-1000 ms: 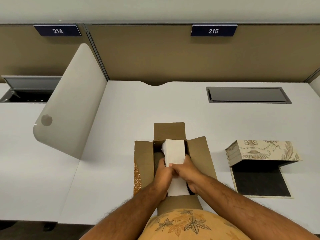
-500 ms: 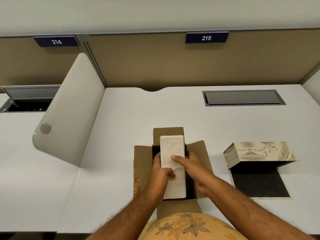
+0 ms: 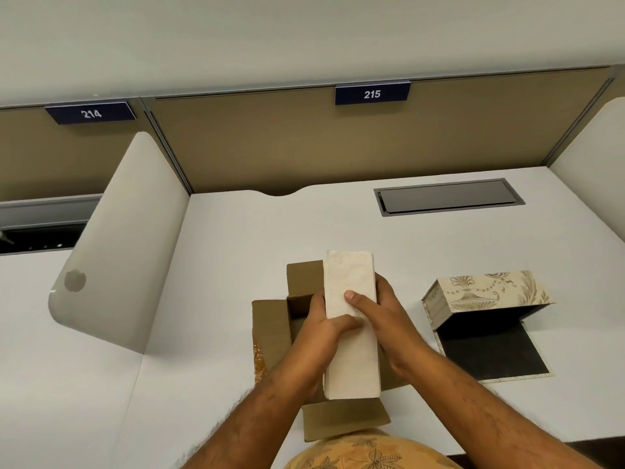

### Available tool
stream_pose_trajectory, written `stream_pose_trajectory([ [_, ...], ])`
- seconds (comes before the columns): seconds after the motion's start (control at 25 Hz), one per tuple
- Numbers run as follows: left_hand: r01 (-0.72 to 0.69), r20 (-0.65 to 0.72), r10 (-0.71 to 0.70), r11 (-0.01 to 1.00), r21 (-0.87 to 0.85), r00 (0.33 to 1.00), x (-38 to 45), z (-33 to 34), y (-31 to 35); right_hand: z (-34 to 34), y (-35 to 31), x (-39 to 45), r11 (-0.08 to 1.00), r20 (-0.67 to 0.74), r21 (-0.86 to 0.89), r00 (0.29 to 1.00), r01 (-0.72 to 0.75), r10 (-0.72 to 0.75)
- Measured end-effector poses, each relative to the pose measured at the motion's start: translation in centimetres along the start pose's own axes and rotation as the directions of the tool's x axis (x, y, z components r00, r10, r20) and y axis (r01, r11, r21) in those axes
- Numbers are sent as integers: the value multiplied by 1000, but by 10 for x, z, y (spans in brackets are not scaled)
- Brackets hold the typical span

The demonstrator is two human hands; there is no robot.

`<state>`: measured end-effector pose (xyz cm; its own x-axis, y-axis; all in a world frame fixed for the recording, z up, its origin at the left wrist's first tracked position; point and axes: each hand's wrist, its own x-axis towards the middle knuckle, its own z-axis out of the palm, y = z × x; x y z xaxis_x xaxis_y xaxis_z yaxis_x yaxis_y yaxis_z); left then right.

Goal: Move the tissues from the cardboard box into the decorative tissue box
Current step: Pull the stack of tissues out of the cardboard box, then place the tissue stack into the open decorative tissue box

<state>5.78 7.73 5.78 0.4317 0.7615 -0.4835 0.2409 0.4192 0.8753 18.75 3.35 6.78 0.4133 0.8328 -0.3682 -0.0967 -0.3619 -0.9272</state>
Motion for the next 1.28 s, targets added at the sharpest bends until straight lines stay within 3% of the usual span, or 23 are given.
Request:
stream_pose_trajectory([
  [0.16, -75, -31, 76, 997, 18, 997, 3, 26, 1, -9, 4, -11, 1000, -36, 6, 999, 8, -8],
  [0.28, -102, 49, 100, 994, 44, 994, -3, 33, 1, -21, 8, -14, 1000, -83, 25, 996, 11, -9],
  [0.4, -53, 173, 43, 997, 53, 984, -9, 31, 4, -34, 10, -19, 996, -136, 86, 990, -16, 28],
  [0.56, -18, 420, -38, 992, 128, 907, -8, 27, 16, -76, -2, -15, 934, -140, 352, 984, -58, 114],
  [0.8, -29, 561, -180, 938, 344, 808, -10, 49, 39, -163, -13, -16, 942, 144, 233, 966, -243, 213],
  [1.0, -145, 636, -233, 864, 483, 736, -8, 100, 48, -234, 0, -16, 964, 364, 39, 902, -264, 232],
  [1.16, -198, 644, -246, 820, 537, 725, -3, 161, 52, -295, 12, -18, 968, 434, -118, 865, -220, 250],
  [1.28, -154, 618, -304, 803, 576, 725, 3, 205, 58, -345, 20, -16, 968, 451, -96, 857, -232, 250],
])
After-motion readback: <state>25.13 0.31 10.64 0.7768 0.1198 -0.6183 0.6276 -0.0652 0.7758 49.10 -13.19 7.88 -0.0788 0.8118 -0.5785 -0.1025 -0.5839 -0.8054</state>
